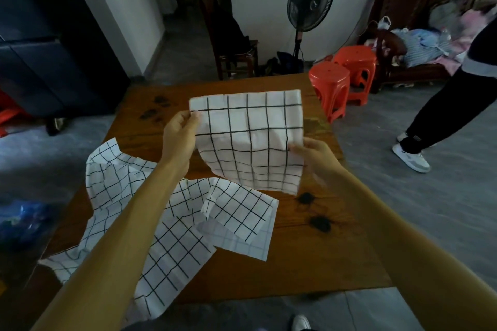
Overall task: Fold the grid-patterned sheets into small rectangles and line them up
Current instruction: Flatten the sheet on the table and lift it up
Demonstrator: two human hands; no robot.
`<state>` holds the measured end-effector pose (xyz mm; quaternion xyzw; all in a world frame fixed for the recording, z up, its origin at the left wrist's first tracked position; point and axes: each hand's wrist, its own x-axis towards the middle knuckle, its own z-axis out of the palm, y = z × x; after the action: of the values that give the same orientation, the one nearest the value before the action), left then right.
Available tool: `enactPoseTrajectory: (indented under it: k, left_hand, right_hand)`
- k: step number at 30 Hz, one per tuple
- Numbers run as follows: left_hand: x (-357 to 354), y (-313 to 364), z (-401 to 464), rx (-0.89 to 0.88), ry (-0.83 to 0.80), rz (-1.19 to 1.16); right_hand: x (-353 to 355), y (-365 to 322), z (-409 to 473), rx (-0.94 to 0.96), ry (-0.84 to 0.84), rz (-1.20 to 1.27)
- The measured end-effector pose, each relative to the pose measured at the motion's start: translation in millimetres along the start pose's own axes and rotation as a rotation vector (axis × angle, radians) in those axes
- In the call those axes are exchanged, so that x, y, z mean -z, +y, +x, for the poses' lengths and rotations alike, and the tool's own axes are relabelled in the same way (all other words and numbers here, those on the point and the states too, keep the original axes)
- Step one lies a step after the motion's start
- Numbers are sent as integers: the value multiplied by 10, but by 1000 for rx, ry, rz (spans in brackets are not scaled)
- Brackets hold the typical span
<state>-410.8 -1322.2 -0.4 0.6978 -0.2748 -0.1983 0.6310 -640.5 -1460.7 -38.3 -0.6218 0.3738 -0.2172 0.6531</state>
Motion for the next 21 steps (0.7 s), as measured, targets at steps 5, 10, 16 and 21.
enactPoseTrajectory:
  k: [5, 10, 16, 21]
  left_hand:
    - [-34, -351, -135, 269, -352, -78]
    - [-194, -660, -333, 369, -345, -138]
    - [-195, -708, -277, 385, -142, -165]
    - [-105, -748, -255, 383, -56, -215]
  right_hand:
    - [-96, -246, 28, -159, 109, 355]
    - [13, -237, 49, -210, 137, 303]
    - [190, 55, -16, -198, -55, -43]
    - [125, 146, -51, -75, 59, -379]
